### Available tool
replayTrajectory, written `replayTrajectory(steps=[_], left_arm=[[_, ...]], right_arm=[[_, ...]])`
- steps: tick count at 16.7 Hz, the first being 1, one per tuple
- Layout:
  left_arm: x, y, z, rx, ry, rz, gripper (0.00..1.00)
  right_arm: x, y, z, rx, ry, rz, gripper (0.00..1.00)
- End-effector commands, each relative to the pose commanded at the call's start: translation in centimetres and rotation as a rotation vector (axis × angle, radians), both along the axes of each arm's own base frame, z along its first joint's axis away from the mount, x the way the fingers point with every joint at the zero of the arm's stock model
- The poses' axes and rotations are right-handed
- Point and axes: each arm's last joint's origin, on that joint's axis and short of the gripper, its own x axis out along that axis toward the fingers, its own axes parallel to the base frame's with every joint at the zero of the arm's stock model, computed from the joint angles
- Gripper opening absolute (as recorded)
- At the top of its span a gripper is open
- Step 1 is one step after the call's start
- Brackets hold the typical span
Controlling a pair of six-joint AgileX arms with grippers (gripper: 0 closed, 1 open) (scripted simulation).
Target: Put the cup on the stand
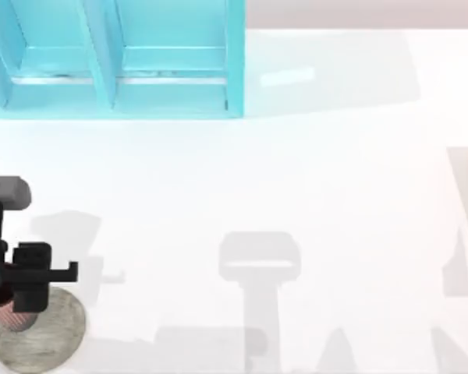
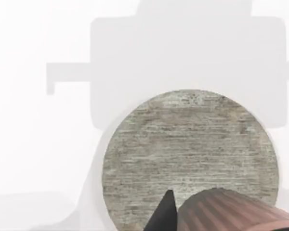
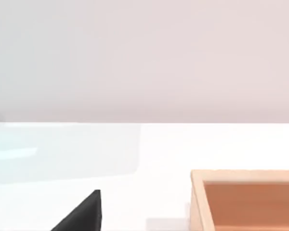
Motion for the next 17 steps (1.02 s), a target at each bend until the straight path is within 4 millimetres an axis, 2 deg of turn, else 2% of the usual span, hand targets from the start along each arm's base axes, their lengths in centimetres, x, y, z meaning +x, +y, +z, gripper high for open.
replayTrajectory(steps=[5,17], left_arm=[[0.1,-0.1,-0.3,0.003,0.003,-0.005,0.0],[1.5,-0.1,-4.9,-0.004,-0.01,-0.001,0.0]], right_arm=[[0.0,0.0,0.0,0.0,0.0,0.0,1.0],[0.0,0.0,0.0,0.0,0.0,0.0,1.0]])
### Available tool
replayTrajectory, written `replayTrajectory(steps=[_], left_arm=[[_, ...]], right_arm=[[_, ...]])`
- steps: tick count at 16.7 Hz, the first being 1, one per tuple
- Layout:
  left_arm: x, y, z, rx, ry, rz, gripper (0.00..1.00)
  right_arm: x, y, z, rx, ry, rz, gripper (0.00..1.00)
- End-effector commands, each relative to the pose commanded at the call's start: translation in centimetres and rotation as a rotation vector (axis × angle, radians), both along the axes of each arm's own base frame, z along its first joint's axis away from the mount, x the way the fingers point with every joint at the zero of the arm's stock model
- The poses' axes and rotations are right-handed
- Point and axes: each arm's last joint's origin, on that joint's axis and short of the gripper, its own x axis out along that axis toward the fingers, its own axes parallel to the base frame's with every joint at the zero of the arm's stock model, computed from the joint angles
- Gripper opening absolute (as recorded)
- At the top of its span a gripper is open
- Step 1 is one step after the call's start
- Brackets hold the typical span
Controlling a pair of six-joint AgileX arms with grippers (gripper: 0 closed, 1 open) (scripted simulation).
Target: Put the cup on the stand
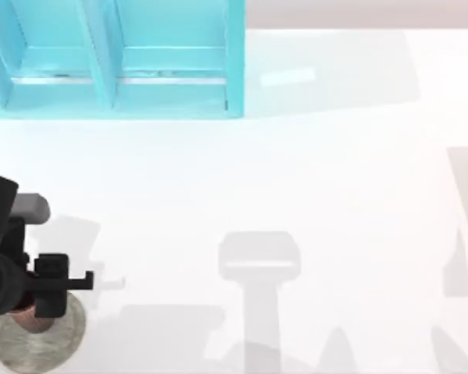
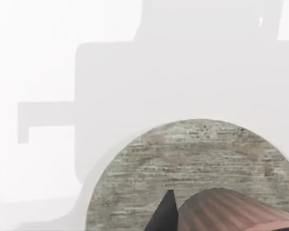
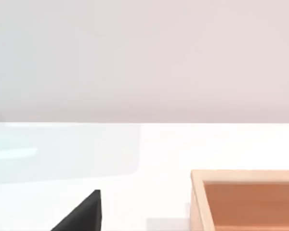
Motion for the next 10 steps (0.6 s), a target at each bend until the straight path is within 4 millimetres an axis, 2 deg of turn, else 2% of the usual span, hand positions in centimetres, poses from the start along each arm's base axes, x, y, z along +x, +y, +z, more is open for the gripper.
replayTrajectory(steps=[3,7,10], left_arm=[[0.13,0.04,-1.29,0.003,0.007,0.001,0.0],[0.11,0.04,-1.41,0.004,0.01,0.001,0.0],[0.11,0.04,-1.41,0.004,0.01,0.001,0.23]], right_arm=[[0.0,0.0,0.0,0.0,0.0,0.0,1.0],[0.0,0.0,0.0,0.0,0.0,0.0,1.0],[0.0,0.0,0.0,0.0,0.0,0.0,1.0]])
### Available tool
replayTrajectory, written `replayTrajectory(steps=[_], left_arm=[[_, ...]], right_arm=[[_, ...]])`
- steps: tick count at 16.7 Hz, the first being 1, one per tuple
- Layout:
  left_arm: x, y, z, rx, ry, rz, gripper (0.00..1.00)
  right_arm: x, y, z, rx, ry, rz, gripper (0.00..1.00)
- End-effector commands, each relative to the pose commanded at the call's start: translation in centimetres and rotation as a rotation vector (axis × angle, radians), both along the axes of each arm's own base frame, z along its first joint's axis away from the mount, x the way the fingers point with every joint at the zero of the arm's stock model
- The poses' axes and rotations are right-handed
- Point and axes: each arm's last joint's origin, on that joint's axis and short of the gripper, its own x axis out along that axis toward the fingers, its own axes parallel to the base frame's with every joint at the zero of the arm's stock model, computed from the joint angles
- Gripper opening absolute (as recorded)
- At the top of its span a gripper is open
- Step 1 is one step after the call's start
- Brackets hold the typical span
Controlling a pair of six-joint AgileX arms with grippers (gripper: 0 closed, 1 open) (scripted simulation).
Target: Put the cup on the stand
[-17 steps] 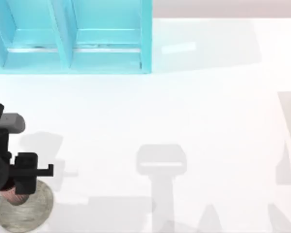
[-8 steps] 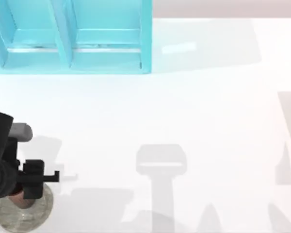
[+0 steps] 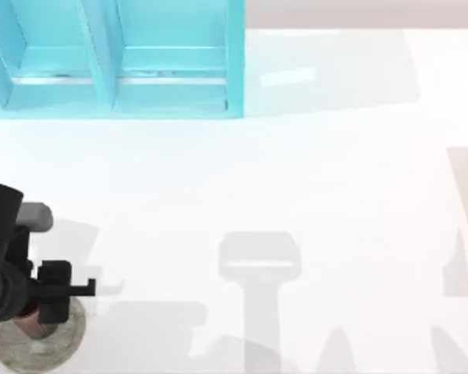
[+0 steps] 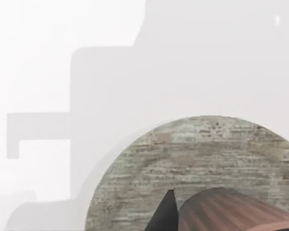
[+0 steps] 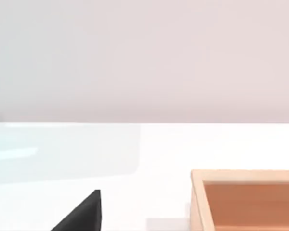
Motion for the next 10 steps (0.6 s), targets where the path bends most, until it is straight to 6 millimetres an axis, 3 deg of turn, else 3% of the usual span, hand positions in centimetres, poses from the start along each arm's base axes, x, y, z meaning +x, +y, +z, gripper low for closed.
replayTrajectory(steps=[10], left_arm=[[0.0,0.0,0.0,0.0,0.0,0.0,0.98]], right_arm=[[0.0,0.0,0.0,0.0,0.0,0.0,1.0]])
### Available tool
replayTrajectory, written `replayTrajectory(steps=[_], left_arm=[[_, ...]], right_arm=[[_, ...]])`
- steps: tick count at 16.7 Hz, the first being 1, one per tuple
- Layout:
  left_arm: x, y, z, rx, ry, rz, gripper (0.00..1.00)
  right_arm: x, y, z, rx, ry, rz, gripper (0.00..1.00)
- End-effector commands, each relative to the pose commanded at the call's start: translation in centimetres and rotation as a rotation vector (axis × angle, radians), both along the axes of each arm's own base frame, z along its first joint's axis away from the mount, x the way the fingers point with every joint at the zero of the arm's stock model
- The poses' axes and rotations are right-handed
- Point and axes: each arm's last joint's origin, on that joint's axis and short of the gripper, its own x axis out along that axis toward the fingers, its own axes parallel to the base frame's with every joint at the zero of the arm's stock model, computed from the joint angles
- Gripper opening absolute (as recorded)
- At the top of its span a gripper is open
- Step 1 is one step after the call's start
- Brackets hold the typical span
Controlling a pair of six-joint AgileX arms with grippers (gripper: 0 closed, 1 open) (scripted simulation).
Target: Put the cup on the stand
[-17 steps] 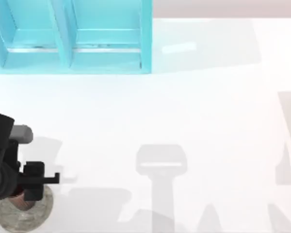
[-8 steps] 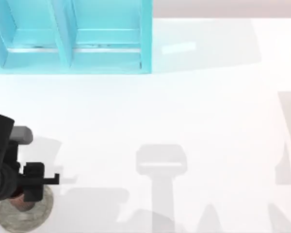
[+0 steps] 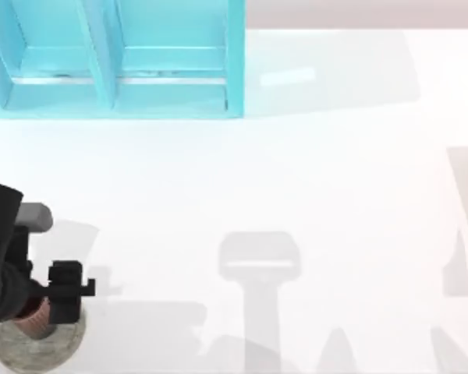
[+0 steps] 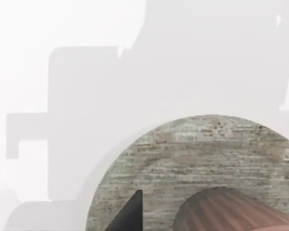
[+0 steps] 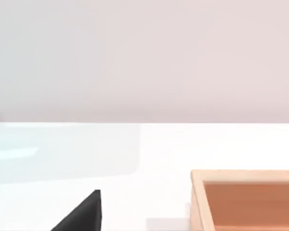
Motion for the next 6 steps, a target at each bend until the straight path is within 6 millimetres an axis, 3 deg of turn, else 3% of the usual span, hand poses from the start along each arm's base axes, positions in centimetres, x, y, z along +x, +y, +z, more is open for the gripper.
replayTrajectory(steps=[6], left_arm=[[0.0,0.0,0.0,0.0,0.0,0.0,1.0]], right_arm=[[0.0,0.0,0.0,0.0,0.0,0.0,1.0]])
